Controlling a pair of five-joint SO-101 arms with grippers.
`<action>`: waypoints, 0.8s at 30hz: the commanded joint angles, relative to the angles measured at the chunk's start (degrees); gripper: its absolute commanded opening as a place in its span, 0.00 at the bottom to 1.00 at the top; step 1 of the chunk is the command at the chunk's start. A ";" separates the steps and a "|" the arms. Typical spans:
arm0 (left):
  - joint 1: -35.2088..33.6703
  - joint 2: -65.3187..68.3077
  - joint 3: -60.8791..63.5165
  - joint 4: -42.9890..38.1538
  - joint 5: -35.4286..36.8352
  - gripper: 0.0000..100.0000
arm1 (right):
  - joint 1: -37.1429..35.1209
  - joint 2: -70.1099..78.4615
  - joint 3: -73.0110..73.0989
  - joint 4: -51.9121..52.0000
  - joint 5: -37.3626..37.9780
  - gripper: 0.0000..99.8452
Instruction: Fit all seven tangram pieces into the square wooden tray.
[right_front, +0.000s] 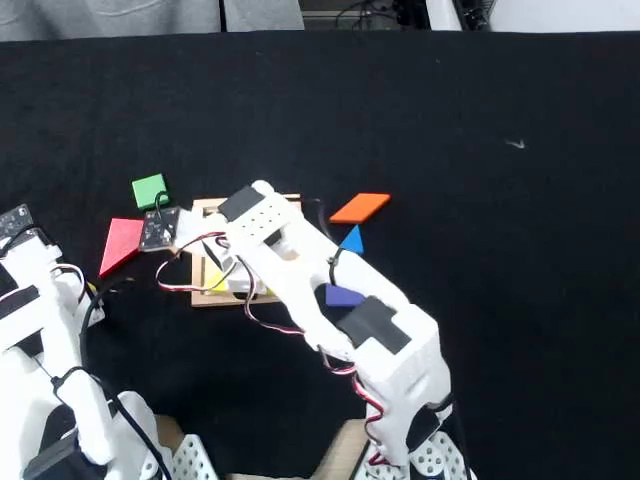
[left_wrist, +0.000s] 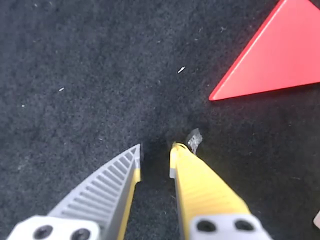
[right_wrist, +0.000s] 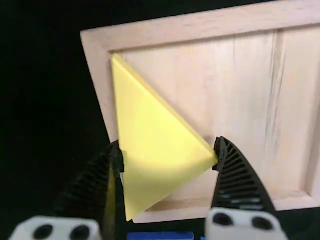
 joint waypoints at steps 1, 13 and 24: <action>-0.04 -0.18 -0.48 -0.88 0.35 0.11 | 0.35 -0.75 -2.95 0.26 1.76 0.18; -0.04 -0.18 -0.48 -0.88 0.35 0.11 | 1.76 -0.92 -4.00 2.73 2.37 0.27; -0.04 -0.18 -0.48 -0.97 0.44 0.11 | 10.90 1.01 -17.36 -3.78 -20.48 0.00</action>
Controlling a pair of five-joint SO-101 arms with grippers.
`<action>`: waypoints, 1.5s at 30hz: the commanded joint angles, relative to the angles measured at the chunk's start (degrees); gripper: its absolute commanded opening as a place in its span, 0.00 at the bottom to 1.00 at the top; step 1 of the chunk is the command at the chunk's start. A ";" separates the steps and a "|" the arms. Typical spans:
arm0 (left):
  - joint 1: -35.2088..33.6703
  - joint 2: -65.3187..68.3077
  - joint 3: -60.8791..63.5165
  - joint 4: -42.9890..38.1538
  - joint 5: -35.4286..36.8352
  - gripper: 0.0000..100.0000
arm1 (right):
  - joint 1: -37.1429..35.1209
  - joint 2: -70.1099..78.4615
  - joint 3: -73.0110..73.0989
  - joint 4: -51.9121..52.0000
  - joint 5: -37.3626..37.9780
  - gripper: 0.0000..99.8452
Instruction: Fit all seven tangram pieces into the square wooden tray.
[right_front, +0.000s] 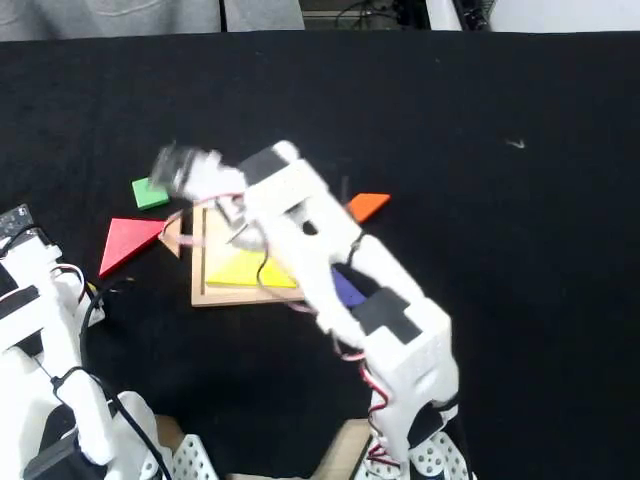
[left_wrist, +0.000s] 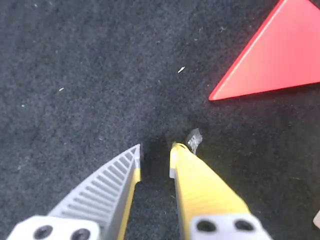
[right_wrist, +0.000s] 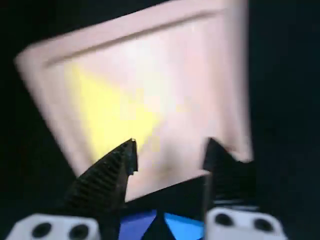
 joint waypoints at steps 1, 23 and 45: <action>-0.04 -0.18 -0.48 -0.97 0.44 0.11 | 5.71 2.24 -4.35 -10.81 -16.97 0.04; 0.04 -0.18 -0.48 -0.97 0.44 0.11 | 1.41 12.44 -6.29 -4.66 -15.65 0.01; 0.04 -0.18 -0.40 -2.02 0.44 0.11 | 1.49 13.23 -9.98 1.05 -15.65 0.01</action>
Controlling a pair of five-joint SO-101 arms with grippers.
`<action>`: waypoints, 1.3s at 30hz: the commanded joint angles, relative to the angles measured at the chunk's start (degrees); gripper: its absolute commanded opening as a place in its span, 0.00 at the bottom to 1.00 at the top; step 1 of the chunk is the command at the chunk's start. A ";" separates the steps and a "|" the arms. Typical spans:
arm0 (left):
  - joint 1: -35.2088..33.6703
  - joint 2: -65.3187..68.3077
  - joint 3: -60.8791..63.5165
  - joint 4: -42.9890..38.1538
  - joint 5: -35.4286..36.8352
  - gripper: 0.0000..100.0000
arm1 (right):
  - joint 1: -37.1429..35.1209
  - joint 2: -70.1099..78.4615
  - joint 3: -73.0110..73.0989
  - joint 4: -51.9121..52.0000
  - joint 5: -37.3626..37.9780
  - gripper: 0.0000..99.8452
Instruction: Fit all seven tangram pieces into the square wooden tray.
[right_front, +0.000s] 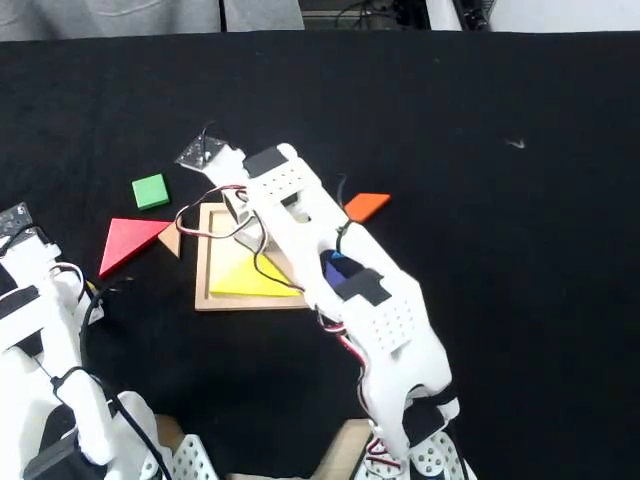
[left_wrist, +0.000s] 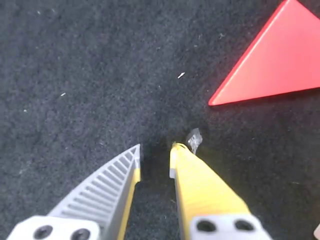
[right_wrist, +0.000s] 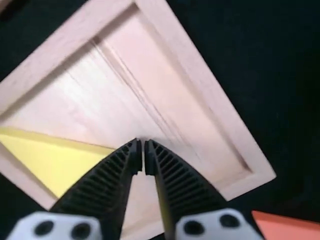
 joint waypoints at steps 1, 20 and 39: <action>0.04 -0.18 -0.40 -0.97 0.44 0.11 | -2.02 -1.27 -2.33 2.64 0.53 0.01; 1.19 -0.18 -0.40 -1.05 0.53 0.11 | 18.29 -15.25 -2.95 6.86 9.23 0.05; 1.19 -0.18 -0.31 -1.05 0.53 0.11 | 23.56 -1.80 -0.04 -2.37 -11.16 0.01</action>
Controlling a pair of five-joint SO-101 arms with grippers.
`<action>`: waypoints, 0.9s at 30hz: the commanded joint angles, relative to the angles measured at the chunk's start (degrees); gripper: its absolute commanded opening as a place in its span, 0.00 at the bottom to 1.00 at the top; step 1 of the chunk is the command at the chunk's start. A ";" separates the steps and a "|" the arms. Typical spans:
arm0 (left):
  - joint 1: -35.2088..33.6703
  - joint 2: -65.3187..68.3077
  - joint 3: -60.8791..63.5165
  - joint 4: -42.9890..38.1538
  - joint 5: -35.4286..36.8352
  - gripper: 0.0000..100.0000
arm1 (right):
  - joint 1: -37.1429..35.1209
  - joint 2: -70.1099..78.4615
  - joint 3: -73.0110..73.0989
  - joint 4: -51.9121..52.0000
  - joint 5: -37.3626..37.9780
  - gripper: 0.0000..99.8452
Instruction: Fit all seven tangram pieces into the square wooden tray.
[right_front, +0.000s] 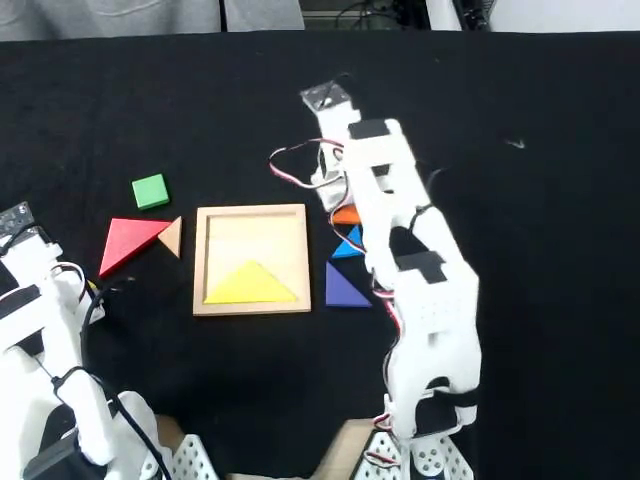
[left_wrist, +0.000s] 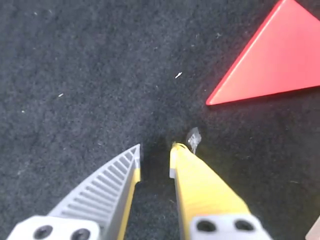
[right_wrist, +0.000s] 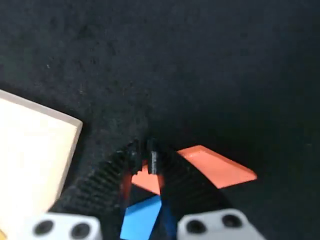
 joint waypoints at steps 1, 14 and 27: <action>0.84 -0.18 -0.31 -1.05 0.53 0.11 | 3.25 -0.04 -3.38 4.57 -0.44 0.01; 0.84 -0.18 -0.31 -1.05 0.53 0.11 | 10.64 -1.45 -4.53 28.31 10.46 0.01; 0.92 -0.18 0.04 -1.05 0.53 0.11 | 3.34 -24.31 24.22 -1.58 -4.92 0.11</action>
